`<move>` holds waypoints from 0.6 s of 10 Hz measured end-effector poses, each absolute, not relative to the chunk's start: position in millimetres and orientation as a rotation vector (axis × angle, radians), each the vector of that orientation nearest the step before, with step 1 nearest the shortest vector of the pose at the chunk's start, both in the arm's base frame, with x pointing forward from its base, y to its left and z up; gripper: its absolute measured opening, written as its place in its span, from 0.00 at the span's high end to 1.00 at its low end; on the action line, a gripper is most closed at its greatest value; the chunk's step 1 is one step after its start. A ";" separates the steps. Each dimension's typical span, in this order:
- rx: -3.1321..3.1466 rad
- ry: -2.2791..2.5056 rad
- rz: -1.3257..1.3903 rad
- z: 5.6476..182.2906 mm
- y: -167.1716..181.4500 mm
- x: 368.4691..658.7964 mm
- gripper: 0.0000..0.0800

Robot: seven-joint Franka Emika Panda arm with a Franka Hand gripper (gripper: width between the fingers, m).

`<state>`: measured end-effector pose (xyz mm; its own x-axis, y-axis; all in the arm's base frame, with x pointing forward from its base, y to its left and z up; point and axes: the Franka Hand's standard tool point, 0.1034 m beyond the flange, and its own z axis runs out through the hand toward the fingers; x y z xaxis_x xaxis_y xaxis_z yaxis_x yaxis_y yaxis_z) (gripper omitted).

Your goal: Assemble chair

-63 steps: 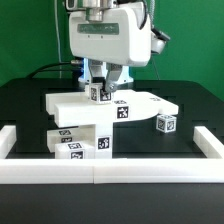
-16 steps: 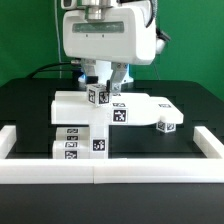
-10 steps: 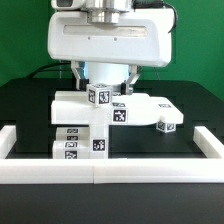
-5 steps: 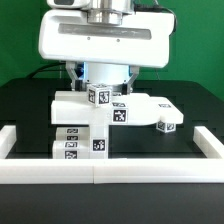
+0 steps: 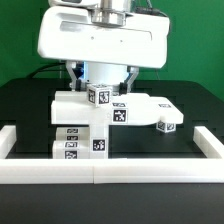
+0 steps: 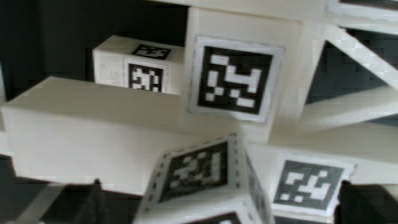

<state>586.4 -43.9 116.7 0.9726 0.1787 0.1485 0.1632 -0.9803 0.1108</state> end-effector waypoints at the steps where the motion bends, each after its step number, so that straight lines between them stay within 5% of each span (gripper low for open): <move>1: 3.023 0.262 0.241 116.6 -43.9 586.3 0.34; 3: 3.023 0.262 0.240 116.5 -44.0 586.3 0.64; 6: 3.036 0.162 0.246 116.3 -43.9 586.2 0.64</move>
Offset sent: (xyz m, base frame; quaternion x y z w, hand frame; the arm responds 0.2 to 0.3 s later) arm 0.0000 0.0000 0.0000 0.0000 0.0000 0.0000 1.0000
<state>586.2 -43.9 116.3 0.9814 0.1128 0.1551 0.0981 -0.9902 0.0996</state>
